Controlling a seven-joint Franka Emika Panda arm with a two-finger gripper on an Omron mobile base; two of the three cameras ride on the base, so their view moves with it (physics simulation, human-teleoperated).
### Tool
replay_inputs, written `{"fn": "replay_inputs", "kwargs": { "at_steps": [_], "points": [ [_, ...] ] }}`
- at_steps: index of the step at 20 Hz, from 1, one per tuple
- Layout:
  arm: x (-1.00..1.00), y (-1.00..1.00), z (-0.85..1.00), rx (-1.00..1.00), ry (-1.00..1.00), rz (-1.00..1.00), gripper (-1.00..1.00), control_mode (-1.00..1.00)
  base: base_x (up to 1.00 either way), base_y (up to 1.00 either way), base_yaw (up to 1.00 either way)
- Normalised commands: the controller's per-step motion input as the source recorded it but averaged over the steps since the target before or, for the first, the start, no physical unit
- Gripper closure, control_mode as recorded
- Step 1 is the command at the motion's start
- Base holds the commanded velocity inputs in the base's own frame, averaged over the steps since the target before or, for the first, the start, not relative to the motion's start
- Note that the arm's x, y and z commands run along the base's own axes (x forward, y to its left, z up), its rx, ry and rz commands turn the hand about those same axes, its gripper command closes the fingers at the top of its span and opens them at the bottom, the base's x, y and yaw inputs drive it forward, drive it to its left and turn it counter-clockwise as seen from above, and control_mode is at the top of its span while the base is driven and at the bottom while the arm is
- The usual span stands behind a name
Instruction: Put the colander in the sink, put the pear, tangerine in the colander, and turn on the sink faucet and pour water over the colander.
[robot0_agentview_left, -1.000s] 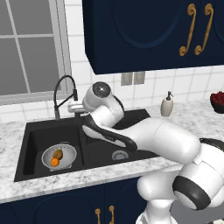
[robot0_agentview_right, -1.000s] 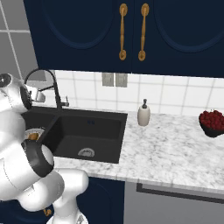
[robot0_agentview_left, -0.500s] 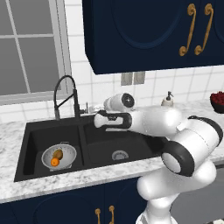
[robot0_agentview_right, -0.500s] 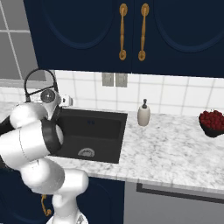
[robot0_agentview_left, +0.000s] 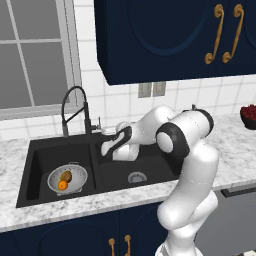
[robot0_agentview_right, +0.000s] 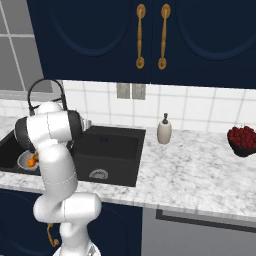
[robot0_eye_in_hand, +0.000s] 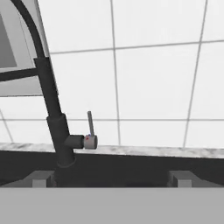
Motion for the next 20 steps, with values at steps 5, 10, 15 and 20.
{"fn": "replay_inputs", "kwargs": {
  "at_steps": [5, 10, 15, 20],
  "points": [
    [0.46, 0.0, -0.06, 0.05, -0.03, -0.12, -1.0, -1.0, 0.0, 0.0, 0.0],
    [0.26, 0.09, 0.05, 0.02, -0.11, -0.01, -1.0, -1.0, 0.0, 0.0, 0.0],
    [0.17, 0.31, -0.21, 0.0, -0.17, 0.0, -1.0, -1.0, 0.0, 0.0, 0.0],
    [0.05, 0.4, -0.47, 0.0, -0.11, 0.0, -1.0, -1.0, 0.0, 0.0, 0.0]
  ]
}}
